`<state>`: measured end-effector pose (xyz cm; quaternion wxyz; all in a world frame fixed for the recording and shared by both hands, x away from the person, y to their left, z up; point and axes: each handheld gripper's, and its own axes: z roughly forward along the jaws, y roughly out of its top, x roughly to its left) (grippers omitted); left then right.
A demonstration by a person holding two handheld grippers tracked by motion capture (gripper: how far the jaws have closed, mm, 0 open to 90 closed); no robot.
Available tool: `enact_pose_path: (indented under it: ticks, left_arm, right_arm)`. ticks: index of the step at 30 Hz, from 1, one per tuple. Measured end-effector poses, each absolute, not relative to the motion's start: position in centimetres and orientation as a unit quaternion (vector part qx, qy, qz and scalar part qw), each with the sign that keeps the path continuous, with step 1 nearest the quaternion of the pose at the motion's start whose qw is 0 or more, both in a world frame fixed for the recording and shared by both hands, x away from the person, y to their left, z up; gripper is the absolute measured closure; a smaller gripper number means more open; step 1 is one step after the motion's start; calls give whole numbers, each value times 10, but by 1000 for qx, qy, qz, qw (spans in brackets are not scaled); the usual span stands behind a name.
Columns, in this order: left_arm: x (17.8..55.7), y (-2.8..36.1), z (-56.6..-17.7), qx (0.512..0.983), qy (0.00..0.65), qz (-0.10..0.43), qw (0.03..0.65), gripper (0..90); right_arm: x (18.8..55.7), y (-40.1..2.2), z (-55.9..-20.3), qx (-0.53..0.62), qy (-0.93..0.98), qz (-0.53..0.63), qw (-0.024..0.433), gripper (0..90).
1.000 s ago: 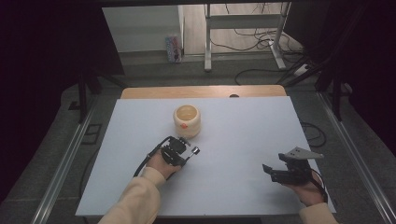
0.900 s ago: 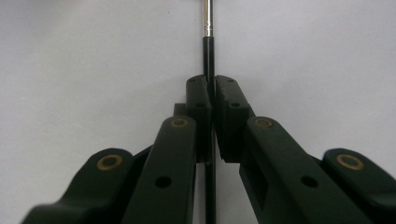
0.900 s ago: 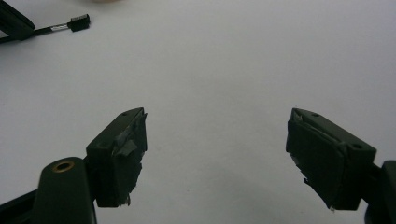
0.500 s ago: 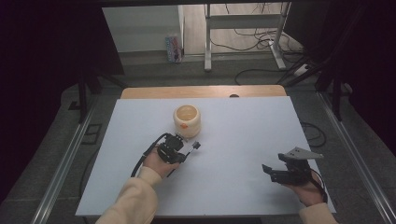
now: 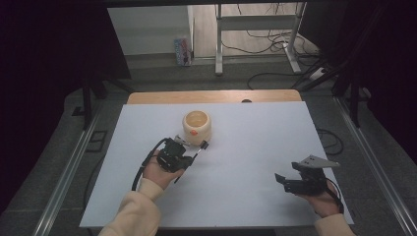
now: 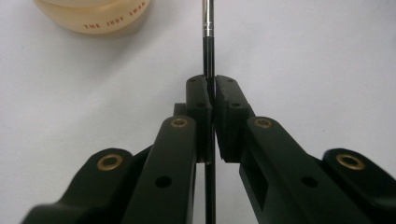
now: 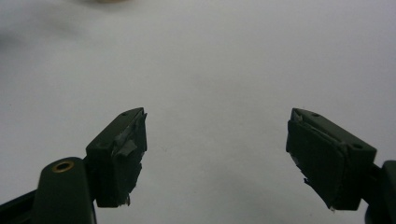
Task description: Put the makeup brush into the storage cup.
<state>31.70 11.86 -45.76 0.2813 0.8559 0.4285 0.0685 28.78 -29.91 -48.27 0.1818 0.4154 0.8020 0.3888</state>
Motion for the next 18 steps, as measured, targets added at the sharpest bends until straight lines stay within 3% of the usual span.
enact_pose_path:
  ticks: [18]
  left_arm:
    - [305,127,-444,841,424,84,326,856]
  right_arm:
    - [288,-291,-484,413,803,394,170,200]
